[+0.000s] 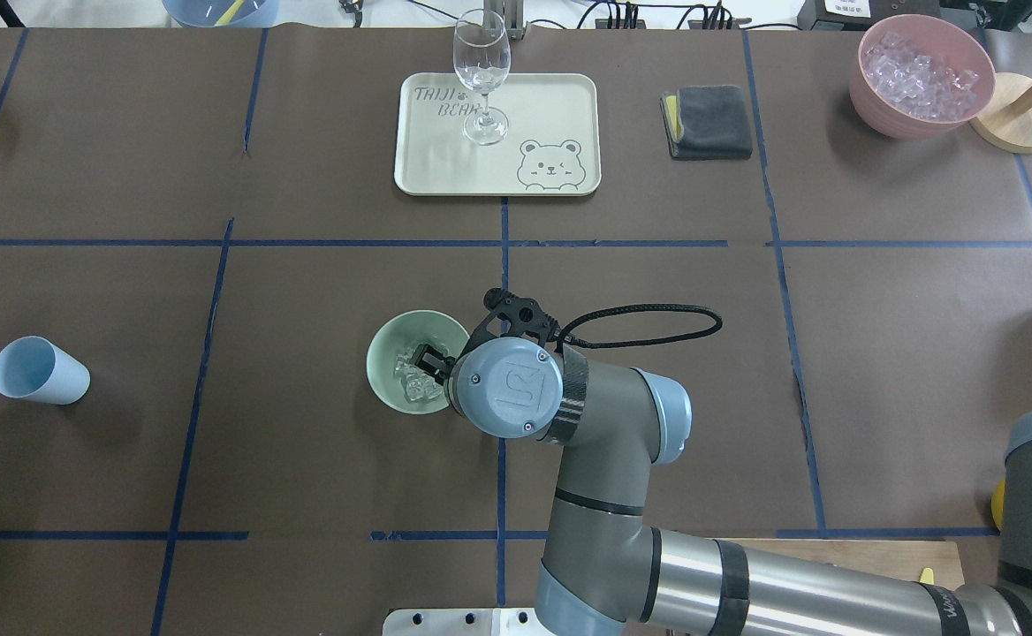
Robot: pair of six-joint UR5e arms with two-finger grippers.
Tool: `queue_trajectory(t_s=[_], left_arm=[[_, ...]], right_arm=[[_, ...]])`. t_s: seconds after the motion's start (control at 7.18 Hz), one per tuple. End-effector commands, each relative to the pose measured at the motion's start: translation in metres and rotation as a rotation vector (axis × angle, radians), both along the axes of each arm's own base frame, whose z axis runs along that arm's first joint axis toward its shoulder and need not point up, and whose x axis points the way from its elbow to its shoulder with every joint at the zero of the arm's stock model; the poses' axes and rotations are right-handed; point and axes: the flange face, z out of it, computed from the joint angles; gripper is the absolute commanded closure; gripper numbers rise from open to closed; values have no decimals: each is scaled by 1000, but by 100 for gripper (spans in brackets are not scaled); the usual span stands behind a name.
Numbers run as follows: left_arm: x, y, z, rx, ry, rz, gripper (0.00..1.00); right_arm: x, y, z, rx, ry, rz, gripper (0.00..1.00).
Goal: Pour ice into bowl
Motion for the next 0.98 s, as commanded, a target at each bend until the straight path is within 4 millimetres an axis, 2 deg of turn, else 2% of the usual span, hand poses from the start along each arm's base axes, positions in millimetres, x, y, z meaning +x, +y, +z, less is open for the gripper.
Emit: queue_trajectory(t_s=[0.0, 0.28, 0.42, 0.56, 0.7, 0.84], left_arm=[[-7, 3, 5, 11, 14, -10, 0], [-7, 2, 5, 10, 17, -18, 0], [-7, 1, 6, 9, 18, -19, 0], [-7, 1, 6, 9, 18, -19, 0], [-6, 0, 4, 12, 21, -19, 0], [-6, 1, 4, 10, 21, -16, 0]], right_arm=[[-6, -17, -1, -15, -23, -2, 99], [-3, -19, -2, 1, -23, -19, 100], [11, -25, -2, -24, -43, -54, 100], [62, -38, 18, -51, -72, -70, 100], [120, -43, 22, 22, -96, -90, 100], [188, -64, 56, 42, -88, -114, 100]])
